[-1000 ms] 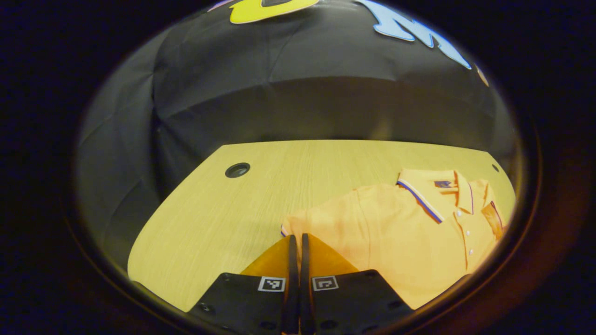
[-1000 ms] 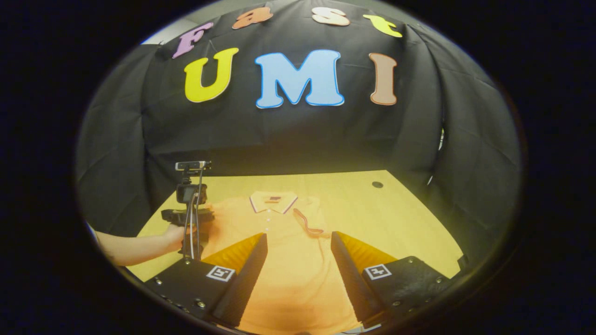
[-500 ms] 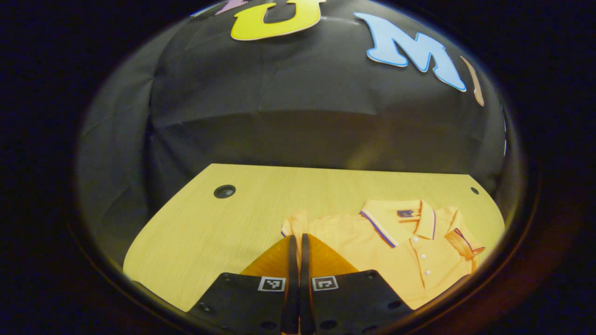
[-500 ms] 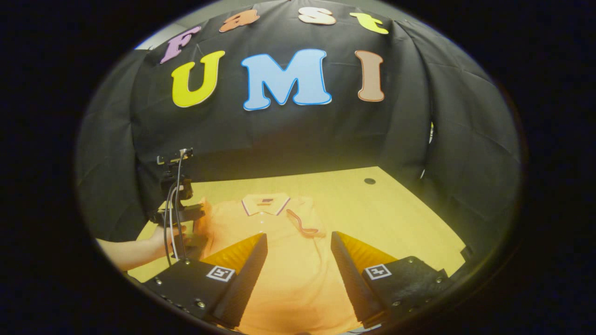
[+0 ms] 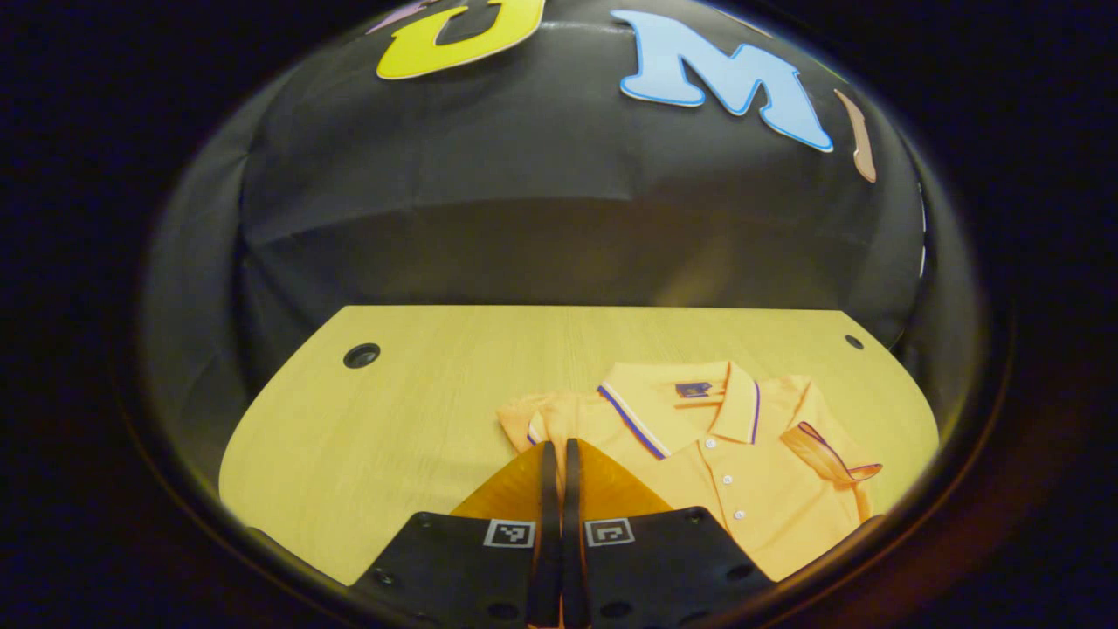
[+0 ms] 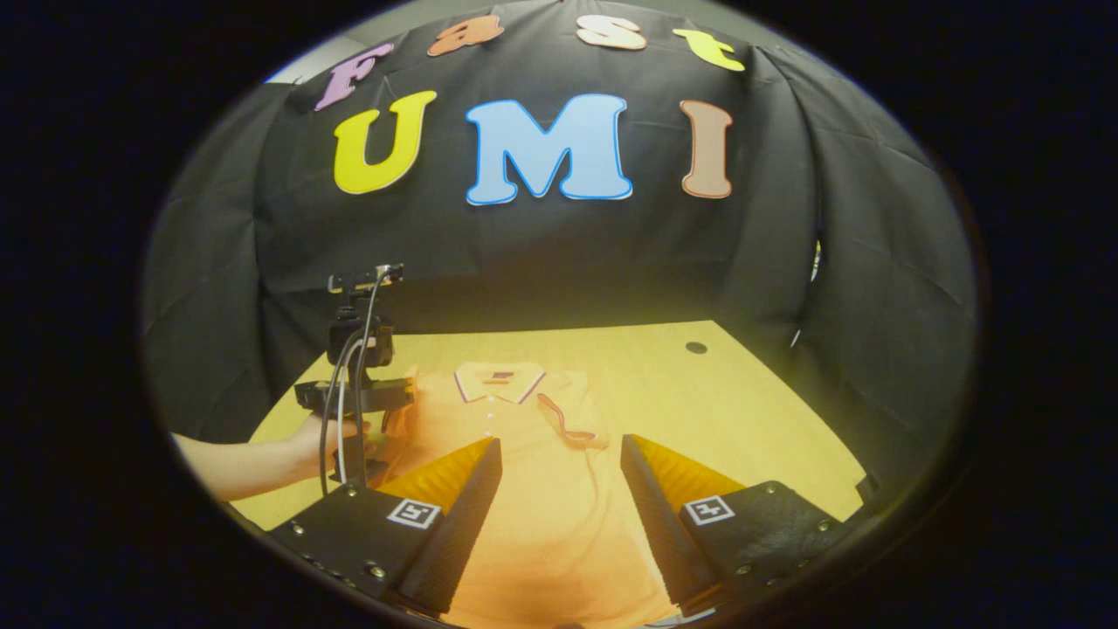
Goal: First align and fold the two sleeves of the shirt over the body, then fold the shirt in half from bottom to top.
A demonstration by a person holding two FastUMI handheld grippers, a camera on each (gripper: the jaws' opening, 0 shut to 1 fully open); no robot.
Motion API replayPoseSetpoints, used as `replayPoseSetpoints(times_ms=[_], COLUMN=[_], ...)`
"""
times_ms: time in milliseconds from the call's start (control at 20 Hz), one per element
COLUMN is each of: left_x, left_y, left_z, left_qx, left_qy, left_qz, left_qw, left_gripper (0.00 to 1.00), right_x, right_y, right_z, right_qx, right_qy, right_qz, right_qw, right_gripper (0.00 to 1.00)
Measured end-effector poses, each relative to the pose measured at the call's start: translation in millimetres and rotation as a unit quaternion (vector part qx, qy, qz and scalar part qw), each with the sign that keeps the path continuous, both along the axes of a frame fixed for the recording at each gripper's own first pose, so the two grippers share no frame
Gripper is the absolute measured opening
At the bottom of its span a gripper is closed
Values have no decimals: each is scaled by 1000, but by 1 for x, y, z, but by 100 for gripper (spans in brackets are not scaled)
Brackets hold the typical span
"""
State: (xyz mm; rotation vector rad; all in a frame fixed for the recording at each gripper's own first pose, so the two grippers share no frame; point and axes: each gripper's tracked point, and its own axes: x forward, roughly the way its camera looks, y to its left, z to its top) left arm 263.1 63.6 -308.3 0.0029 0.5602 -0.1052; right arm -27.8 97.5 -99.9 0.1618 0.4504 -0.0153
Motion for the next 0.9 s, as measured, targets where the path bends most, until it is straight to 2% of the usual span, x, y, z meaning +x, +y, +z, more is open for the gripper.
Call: replayPoseSetpoints(times_ms=[200, 400, 450, 600, 650, 700, 750, 900], left_x=[-5, -16, -18, -29, -31, -35, -39, -58], left_y=[-7, -15, -18, -21, -24, -25, -25, -30], left_z=[-7, -11, -10, -8, -3, 0, 3, 15], left_qx=[4, 1, -2, -1, -3, -3, -3, -14], left_qy=[9, 21, 21, 18, 17, 16, 12, 8], left_qz=[-3, -16, -20, -24, -27, -28, -28, -33], left_qw=[1000, 1000, 1000, 1000, 999, 999, 1000, 999], left_gripper=[9, 16, 25, 33, 45, 53, 71, 69], right_x=[-9, -20, -23, -29, -30, -32, -34, -41], right_y=[-10, -18, -20, -22, -23, -24, -25, -27], right_z=[-4, -7, -7, -5, -4, -4, -5, -10], right_qx=[6, 4, 3, 4, 4, 4, 3, 4], right_qy=[5, 4, 3, -3, -6, -8, -10, -9], right_qz=[-10, -16, -15, -11, -10, -7, -5, 1], right_qw=[1000, 1000, 1000, 1000, 1000, 1000, 1000, 1000], right_gripper=[86, 86, 86, 86, 86, 86, 86, 86])
